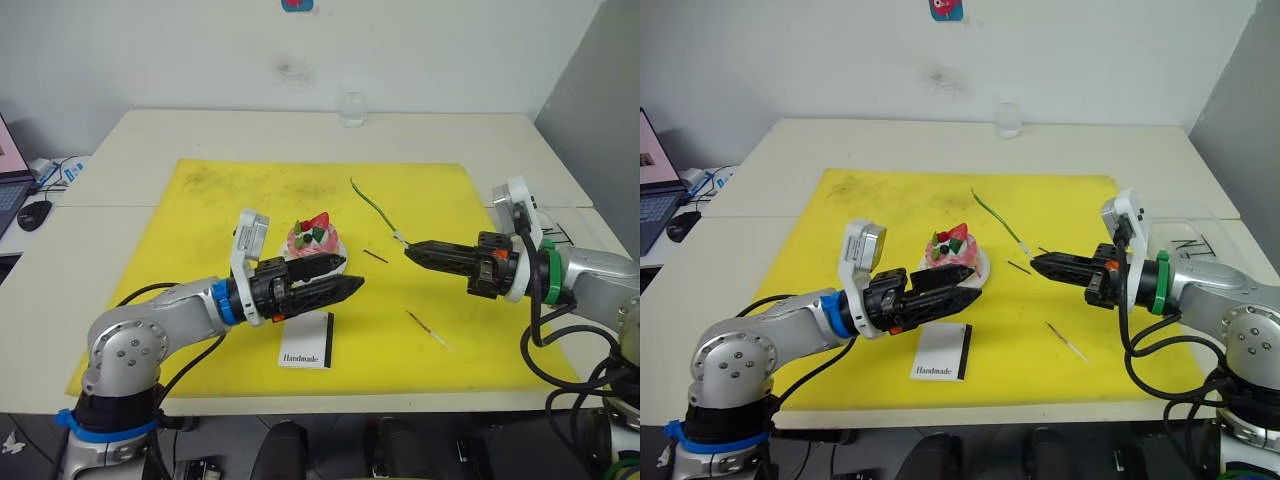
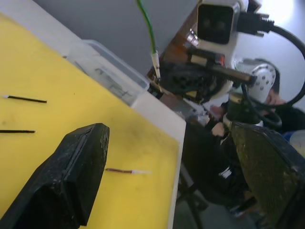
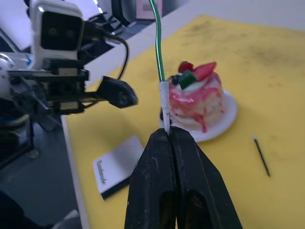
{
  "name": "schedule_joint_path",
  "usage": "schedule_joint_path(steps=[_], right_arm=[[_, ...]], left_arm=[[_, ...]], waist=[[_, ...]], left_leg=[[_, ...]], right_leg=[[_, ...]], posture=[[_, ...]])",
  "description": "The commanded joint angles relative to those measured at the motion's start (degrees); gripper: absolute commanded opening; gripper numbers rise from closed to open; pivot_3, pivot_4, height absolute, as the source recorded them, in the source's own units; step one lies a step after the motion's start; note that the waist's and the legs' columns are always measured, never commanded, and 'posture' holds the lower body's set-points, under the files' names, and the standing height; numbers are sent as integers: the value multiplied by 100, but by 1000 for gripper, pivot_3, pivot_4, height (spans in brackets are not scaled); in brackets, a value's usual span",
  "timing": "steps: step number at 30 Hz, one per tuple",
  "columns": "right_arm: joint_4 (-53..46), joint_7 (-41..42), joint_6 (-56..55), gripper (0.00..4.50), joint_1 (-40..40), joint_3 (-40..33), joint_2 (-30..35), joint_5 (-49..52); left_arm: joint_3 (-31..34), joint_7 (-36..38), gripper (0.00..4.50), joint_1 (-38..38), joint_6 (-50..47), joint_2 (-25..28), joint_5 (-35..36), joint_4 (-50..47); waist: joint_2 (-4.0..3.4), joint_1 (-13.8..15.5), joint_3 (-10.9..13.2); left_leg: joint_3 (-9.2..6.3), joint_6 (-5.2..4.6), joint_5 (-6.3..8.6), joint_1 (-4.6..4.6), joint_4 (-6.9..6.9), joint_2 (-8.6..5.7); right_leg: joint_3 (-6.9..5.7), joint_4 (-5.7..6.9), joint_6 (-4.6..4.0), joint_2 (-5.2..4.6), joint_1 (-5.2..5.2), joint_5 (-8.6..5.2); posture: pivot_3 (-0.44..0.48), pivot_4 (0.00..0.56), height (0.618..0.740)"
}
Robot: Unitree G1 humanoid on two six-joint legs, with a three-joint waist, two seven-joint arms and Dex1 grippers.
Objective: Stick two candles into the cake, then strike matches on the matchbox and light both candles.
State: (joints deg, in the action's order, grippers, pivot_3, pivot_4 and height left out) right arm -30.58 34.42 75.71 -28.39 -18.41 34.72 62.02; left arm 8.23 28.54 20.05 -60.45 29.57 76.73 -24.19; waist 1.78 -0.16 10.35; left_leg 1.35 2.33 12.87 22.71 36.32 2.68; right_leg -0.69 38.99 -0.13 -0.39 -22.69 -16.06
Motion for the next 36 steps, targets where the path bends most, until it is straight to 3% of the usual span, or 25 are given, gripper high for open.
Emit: schedule_joint_path(steps=[1,10,13,26,36], right_arm=[[-67,-441,152,13,-142,-124,-43,769],[103,-1223,-37,13,-210,267,106,1948],[149,-1368,-174,0,-224,394,190,2116],[176,-1621,-657,0,-204,810,540,2568],[222,-1666,-899,0,-208,938,737,2655]], left_arm=[[59,-323,4500,176,105,-226,611,3],[-68,-412,4500,182,266,-456,950,34],[-144,-432,3923,161,295,-497,937,26],[-374,-365,20,183,534,-682,642,130],[-283,-342,20,26,554,-623,671,188]], waist=[[0,1,0],[0,-5,0],[0,-4,0],[0,-4,0],[0,-4,0]], left_leg=[[0,0,0,1,0,1],[-1,0,0,0,0,-5],[0,0,0,1,0,-6],[2,0,0,18,0,-6],[8,0,0,29,0,-4]], right_leg=[[0,-1,0,0,0,0],[1,0,-2,15,-1,1],[3,-1,-2,17,-1,1],[5,-2,-2,19,-20,1],[11,-1,-1,23,-38,1]], posture=[[0,150,735],[0,150,735],[0,150,735],[0,150,735],[0,150,735]])
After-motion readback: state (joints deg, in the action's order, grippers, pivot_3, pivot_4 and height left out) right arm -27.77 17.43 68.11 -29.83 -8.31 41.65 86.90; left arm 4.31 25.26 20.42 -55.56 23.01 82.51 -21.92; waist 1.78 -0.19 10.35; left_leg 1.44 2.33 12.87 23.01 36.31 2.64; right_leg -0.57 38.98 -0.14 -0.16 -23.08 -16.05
